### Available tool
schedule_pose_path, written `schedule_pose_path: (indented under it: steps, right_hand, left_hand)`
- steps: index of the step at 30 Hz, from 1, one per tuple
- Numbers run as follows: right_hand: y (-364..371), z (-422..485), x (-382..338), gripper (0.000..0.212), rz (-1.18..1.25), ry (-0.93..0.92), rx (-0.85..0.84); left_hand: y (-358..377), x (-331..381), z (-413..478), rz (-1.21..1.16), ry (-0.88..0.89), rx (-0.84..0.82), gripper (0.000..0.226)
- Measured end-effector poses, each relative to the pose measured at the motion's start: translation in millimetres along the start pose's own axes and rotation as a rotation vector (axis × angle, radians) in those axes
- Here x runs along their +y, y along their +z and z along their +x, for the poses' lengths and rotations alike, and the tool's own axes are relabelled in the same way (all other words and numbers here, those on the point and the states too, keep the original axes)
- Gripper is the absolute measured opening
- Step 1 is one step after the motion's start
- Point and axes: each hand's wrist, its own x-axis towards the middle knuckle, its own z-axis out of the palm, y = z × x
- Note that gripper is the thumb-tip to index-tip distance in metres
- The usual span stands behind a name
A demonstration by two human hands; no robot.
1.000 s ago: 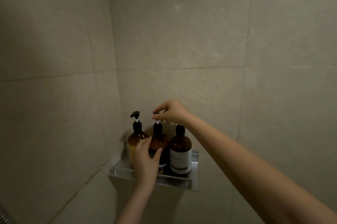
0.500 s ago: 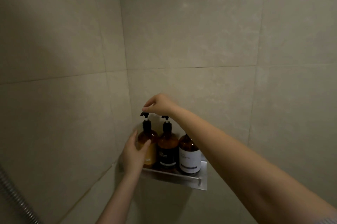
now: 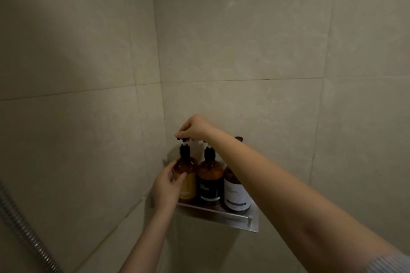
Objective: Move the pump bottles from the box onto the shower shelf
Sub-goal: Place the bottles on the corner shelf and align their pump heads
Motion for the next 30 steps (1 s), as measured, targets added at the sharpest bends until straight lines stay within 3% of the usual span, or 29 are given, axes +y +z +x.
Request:
schedule_pose_path:
  steps: [11, 13, 16, 19, 21, 23, 25, 26, 28, 30]
  right_hand:
    - [-0.9, -3.4, 2.0, 0.042, 0.002, -0.005, 0.021]
    - [-8.2, -15.0, -3.1, 0.047, 0.051, -0.047, 0.144]
    - [-29.6, -51.4, 3.1, 0.037, 0.352, -0.141, 0.457]
    - [-44.9, -106.8, 44.6, 0.018, 0.609, -0.243, 0.78]
    - [-38.7, -140.0, 80.0, 0.025, 0.678, -0.19, 0.925]
    - [-21.5, -156.0, 116.9, 0.024, 0.613, -0.017, 0.842]
    - [0.7, -162.2, 145.9, 0.026, 0.452, 0.171, 0.534]
    - [11.2, -163.4, 156.1, 0.039, 0.389, 0.225, 0.378]
    - [27.8, -164.2, 166.3, 0.061, 0.352, 0.237, 0.2]
    - [37.6, -163.3, 169.6, 0.069, 0.366, 0.212, 0.194]
  left_hand:
    - [-1.7, -5.7, 6.4, 0.046, 0.016, -0.011, 0.051]
    - [-3.6, -6.9, 10.2, 0.058, 0.024, -0.024, 0.05]
    - [-8.4, -8.7, 16.7, 0.06, 0.036, -0.056, 0.053]
    - [-12.8, -11.1, 21.9, 0.096, 0.034, -0.122, 0.065]
    - [-13.3, -13.6, 23.6, 0.054, 0.03, -0.176, 0.068]
    - [-13.7, -15.8, 24.2, -0.016, 0.016, -0.212, 0.067]
    - [-14.3, -16.5, 25.6, -0.04, 0.005, -0.222, 0.066]
    - [-14.5, -16.8, 26.9, -0.044, 0.0, -0.224, 0.066]
    - [-15.0, -17.8, 29.7, -0.047, -0.012, -0.232, 0.065]
    - [-16.1, -18.8, 32.1, -0.048, -0.014, -0.24, 0.065]
